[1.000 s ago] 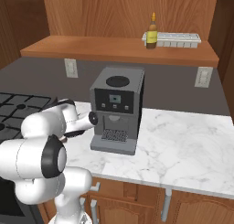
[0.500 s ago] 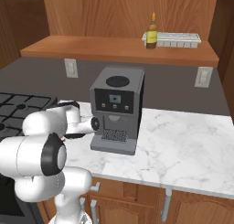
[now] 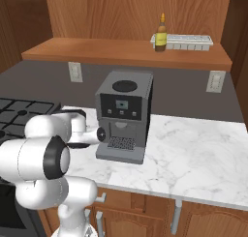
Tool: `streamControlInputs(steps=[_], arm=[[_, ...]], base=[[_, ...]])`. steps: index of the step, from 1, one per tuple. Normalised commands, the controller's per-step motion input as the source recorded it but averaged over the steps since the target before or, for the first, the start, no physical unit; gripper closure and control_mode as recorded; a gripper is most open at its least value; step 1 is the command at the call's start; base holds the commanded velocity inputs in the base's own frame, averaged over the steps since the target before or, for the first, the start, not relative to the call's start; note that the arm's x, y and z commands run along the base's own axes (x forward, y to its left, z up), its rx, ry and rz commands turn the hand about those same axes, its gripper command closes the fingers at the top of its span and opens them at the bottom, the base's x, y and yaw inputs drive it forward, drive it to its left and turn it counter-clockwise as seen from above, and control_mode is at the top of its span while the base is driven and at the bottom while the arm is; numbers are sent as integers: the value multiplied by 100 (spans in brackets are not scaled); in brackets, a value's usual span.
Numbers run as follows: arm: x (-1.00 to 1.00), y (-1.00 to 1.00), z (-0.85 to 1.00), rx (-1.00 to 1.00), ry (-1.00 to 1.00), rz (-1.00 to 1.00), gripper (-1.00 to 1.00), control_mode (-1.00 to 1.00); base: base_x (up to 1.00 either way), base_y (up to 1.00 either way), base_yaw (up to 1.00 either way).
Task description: Pick the cinnamon and honey bottle from the cabinet and place them next to the mug.
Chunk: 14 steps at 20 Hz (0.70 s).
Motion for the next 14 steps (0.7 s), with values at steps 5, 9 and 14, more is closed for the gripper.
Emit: streamControlInputs(steps=[5,9,14], arm=[[0,0,-10,0,0,0,100,-100],[0,0,-3,0,0,0,100,-100],[0,0,0,0,0,0,100,-100]], base=[[0,0,0],[0,0,0],[0,0,0]])
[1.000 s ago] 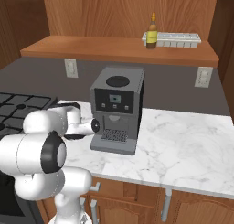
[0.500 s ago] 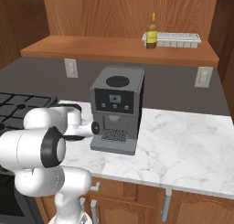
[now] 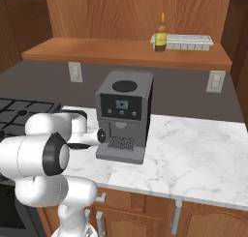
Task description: Pick the cinnamon and honey bottle from the cabinet and place them next to the mug.
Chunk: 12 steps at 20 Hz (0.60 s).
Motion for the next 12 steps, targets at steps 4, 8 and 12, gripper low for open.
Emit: streamControlInputs(steps=[4,8,12], arm=[[0,-5,0,0,0,-1,100,-100],[0,-13,9,0,0,-2,100,-100],[0,-10,6,0,0,-2,100,-100]], base=[[0,0,0],[0,0,0],[0,0,0]])
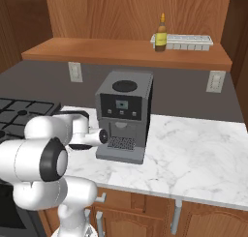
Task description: Pick the cinnamon and honey bottle from the cabinet and place them next to the mug.
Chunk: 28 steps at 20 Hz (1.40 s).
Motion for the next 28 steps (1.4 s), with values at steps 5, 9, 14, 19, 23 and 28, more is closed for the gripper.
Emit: streamControlInputs(steps=[5,9,14,19,23,28], arm=[[-3,-2,14,0,0,0,100,-100],[-13,-3,25,0,0,0,100,-100],[-27,-1,62,0,0,-1,100,-100],[-40,-3,70,1,0,-3,100,-100],[-43,-3,76,1,4,-6,100,-100],[-45,-10,65,1,9,-13,100,-100]], base=[[0,0,0],[0,0,0],[0,0,0],[0,0,0],[0,0,0],[0,0,0]])
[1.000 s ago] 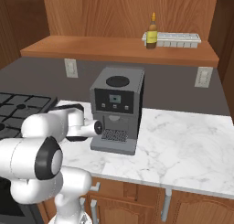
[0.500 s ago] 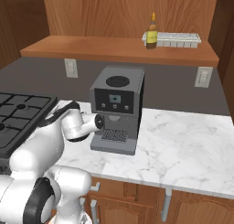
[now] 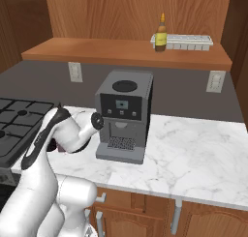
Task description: Pick the cinnamon and honey bottle from the cabinet and place them next to the mug.
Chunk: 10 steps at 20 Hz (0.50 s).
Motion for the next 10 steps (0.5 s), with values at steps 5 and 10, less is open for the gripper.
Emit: streamControlInputs(steps=[5,10], arm=[[-70,-13,20,0,20,-26,-100,-100],[-92,-14,35,1,17,-23,-100,-100]], base=[[0,0,0],[0,0,0]])
